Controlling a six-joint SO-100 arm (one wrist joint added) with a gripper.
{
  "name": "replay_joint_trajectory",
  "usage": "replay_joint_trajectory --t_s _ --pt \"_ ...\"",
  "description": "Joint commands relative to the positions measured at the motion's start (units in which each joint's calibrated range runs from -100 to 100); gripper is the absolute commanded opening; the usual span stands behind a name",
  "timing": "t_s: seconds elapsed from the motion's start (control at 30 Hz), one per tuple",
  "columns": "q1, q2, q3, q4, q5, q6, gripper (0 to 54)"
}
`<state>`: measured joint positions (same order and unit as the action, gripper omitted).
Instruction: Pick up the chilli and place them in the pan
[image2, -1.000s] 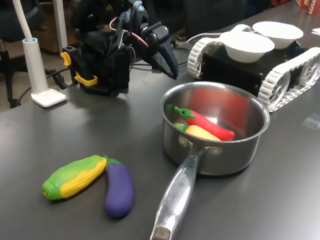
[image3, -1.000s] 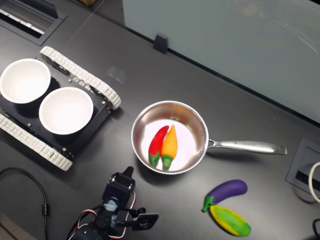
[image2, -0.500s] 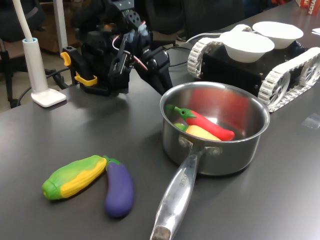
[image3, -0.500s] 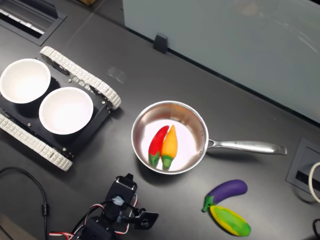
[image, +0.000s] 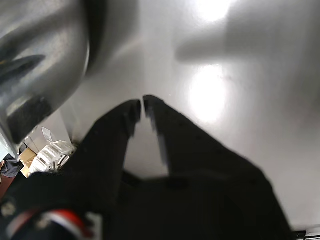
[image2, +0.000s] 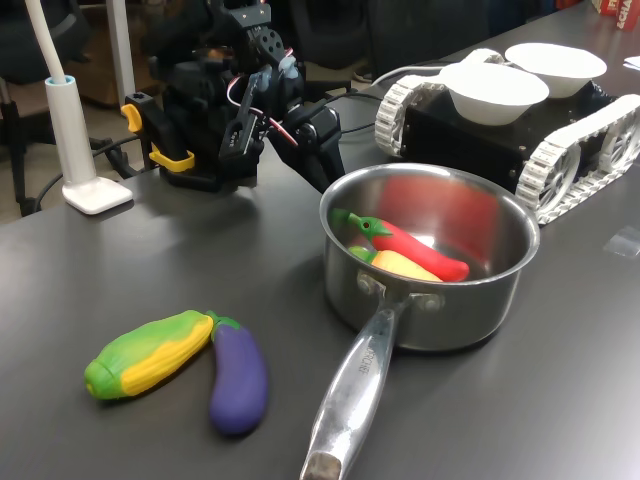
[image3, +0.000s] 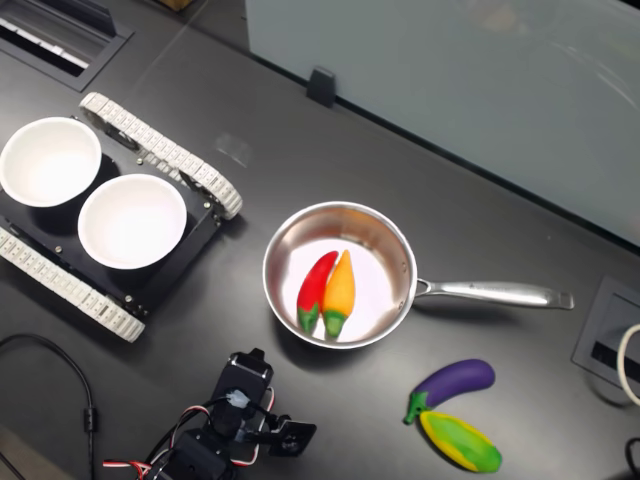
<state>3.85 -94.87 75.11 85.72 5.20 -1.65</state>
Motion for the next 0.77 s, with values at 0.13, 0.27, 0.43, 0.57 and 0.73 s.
replay_joint_trajectory --t_s 0.13,0.27,0.43,0.57,0.73 --pt "-1.3 -0.7 -1.3 -3.1 0.6 0.5 0.0" --pt "0.3 -0.7 -1.3 -3.1 -0.2 0.5 0.0" --pt "0.0 -0.7 -1.3 -3.1 0.0 0.4 0.0" --pt "-0.9 -0.7 -1.3 -3.0 0.6 0.4 0.0" --pt "-0.9 -0.7 -1.3 -3.0 0.6 0.4 0.0"
